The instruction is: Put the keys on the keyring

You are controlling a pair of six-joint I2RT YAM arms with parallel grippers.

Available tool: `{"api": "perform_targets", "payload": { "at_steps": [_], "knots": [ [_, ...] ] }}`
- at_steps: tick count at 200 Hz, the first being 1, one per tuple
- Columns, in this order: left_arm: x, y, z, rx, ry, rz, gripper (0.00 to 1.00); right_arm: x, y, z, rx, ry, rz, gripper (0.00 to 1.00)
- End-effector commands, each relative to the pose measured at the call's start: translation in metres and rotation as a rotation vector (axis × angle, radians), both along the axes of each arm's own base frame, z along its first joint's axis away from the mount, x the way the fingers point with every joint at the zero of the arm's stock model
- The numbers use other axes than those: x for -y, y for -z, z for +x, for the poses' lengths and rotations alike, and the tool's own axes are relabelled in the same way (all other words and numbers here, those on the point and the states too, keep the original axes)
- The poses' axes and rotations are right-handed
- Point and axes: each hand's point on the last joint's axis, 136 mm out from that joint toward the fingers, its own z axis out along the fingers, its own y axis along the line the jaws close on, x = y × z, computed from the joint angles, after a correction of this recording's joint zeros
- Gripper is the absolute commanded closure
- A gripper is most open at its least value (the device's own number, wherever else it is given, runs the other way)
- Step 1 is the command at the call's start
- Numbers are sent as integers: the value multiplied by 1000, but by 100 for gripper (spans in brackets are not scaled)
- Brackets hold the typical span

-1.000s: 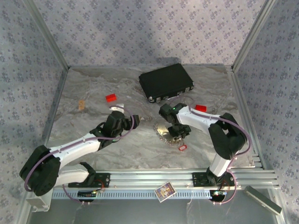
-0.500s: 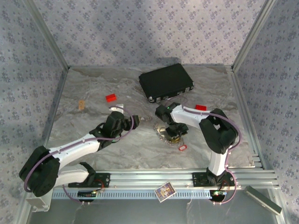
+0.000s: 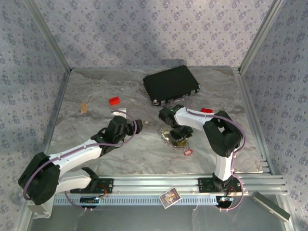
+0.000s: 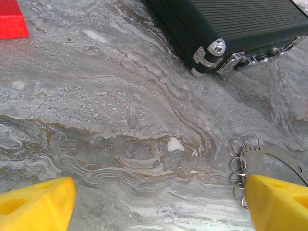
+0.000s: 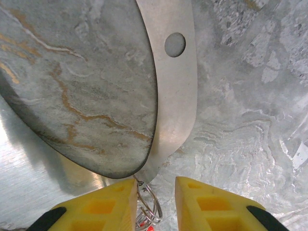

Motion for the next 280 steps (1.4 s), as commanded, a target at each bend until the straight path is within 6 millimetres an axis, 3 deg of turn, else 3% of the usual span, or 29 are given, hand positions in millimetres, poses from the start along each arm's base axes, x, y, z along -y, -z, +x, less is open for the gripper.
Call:
{"api": "perform_targets", "payload": {
  "at_steps": [1,191,215,280],
  "knots": [
    [0,-11,2,45,-6,-9,10,0,-1,0,-8,-19,-27,73],
    [-1,-11,2,42,-8,-6,10,4,1,-14,-58,-4,-33,76],
    [-1,-11,2,43,-10,-7,10,14,5,-23,-84,-2,-64,76],
    [-1,-12,2,45,-11,-9,10,13,7,-22,-81,-4,-59,85]
  ]
}}
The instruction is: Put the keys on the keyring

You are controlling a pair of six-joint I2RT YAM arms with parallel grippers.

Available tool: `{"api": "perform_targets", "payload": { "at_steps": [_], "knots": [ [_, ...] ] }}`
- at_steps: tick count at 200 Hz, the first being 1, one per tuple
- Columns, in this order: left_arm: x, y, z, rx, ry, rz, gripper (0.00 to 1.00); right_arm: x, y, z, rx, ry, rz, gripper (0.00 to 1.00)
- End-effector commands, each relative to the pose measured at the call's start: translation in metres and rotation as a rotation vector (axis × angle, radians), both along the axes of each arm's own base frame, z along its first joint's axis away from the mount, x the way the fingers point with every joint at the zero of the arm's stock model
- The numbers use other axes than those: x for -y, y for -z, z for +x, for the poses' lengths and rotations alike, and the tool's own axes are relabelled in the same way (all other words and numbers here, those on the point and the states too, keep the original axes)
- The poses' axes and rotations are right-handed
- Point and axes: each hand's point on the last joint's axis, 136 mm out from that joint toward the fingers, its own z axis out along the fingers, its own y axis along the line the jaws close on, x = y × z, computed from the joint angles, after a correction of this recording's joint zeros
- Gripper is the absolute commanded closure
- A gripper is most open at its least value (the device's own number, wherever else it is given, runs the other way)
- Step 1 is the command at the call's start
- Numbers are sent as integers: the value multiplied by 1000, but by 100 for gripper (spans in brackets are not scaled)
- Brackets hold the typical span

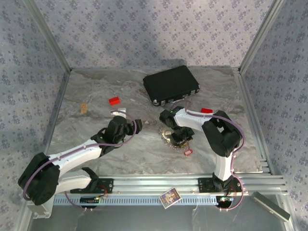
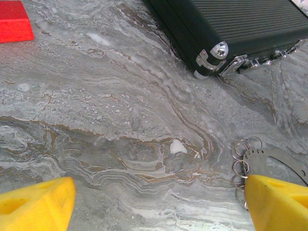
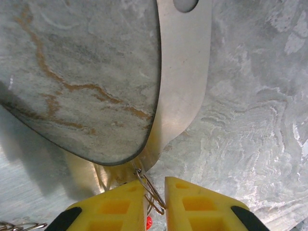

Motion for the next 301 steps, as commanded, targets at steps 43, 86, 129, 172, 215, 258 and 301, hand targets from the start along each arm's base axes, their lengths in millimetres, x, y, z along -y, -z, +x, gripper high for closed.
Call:
{"api": "perform_targets", "payload": {
  "at_steps": [43,86,129,172,215,258,301],
  "knots": [
    [1,-14,1,43,1,-14,10,2,1,-4,-9,-8,-12,99],
    [-6,-18,-2,60,-4,10,11,-5,-21,11,108,-81,15,100],
    [-9,-39,-3,151,53,82,17,-28,-54,32,296,-196,95,100],
    [-11,-79,-5,318,170,152,22,-66,-93,53,455,-295,290,100],
    [-22,-117,3,399,266,185,25,-107,-138,71,601,-430,503,100],
    [-15,-152,4,473,388,317,28,-142,-177,82,670,-561,695,100],
    [-3,-163,1,531,473,329,40,-157,-195,81,668,-634,848,100]
  ]
}}
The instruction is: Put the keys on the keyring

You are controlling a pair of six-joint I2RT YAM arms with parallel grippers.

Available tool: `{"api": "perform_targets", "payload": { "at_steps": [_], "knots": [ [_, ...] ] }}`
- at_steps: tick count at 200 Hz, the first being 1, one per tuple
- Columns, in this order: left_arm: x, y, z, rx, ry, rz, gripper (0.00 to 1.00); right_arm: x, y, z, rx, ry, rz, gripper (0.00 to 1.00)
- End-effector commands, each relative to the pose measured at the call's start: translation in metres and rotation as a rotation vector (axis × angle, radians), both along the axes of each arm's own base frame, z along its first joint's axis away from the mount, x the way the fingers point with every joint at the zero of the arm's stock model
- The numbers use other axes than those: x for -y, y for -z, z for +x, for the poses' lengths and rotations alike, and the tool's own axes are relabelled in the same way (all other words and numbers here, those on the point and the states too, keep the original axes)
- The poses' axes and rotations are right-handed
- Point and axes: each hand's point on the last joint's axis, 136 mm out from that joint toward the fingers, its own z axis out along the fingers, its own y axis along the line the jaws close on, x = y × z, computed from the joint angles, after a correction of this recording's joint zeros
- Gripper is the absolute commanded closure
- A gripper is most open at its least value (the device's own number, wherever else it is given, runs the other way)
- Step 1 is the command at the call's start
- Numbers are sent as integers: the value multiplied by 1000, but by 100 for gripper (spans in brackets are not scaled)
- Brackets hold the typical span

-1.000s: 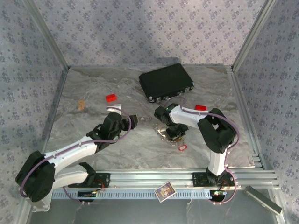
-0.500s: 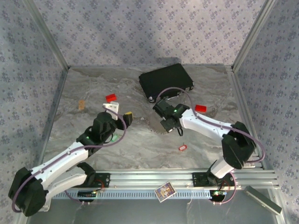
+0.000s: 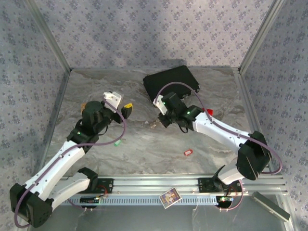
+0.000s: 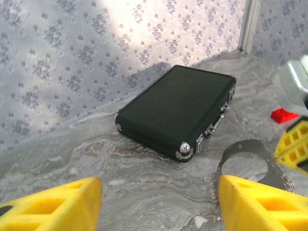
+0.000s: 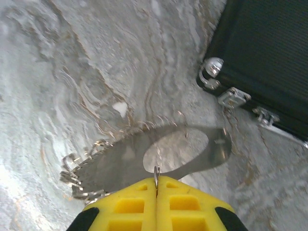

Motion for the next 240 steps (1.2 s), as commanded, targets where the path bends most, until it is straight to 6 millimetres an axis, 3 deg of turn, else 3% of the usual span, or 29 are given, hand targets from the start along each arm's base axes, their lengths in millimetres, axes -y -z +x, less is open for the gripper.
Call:
{"api": "perform_targets", "payload": {
  "at_steps": [1,59,129,182,240],
  "knots": [
    [11,1,-6,12,97,58,41,-22,-41,0,60,-129,140,100],
    [18,12,-6,-21,126,43,51,-33,-55,-21,92,-290,195,100],
    [39,20,-31,-14,296,-42,57,-47,-77,-59,147,-547,296,100],
    [44,27,-50,-20,374,-74,62,-50,-75,-80,184,-682,309,100],
    [68,51,-76,22,490,-32,59,-57,-58,-105,216,-823,254,100]
  ]
}}
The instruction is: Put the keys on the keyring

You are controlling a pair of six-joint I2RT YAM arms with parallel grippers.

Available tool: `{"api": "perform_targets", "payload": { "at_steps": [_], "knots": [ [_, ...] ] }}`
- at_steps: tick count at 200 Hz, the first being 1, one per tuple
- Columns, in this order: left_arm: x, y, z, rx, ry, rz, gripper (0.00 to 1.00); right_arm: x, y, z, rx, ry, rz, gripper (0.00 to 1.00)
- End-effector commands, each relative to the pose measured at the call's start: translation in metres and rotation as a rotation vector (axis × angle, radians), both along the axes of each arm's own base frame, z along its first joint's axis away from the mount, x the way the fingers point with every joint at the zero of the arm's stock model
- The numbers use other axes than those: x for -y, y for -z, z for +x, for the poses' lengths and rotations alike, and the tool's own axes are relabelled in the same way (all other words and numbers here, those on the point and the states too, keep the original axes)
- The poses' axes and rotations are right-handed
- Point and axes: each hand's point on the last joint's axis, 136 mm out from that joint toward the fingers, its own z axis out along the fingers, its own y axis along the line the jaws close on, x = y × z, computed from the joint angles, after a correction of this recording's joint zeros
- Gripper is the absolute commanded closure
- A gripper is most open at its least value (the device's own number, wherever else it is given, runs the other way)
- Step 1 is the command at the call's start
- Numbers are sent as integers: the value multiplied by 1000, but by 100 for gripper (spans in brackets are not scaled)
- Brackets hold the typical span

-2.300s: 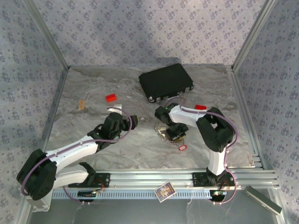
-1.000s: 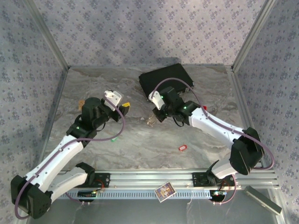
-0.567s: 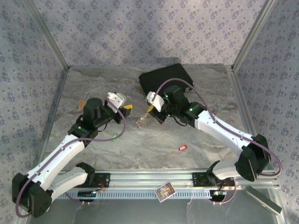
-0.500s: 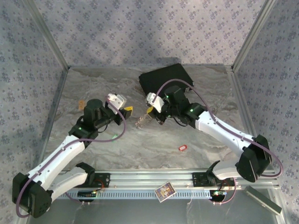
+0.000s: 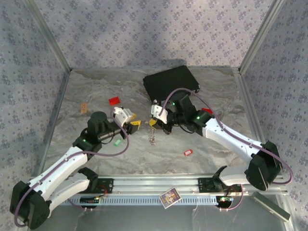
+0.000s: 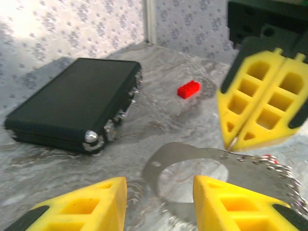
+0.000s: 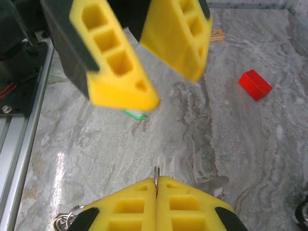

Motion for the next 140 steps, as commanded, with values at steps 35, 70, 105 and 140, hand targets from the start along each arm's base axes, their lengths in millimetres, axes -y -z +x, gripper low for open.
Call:
{"api": "perform_targets", "payload": {
  "at_steps": [35,70,105,140],
  "knots": [
    [14,3,-14,83,97,36,61,-6,-6,-21,87,-117,4,100],
    [16,16,-29,103,164,70,61,-6,-1,-24,81,-120,-6,100],
    [21,22,-39,134,212,69,61,-10,1,-27,78,-127,-1,100],
    [21,26,-38,141,206,78,64,-15,4,-32,68,-154,-2,100]
  ]
}}
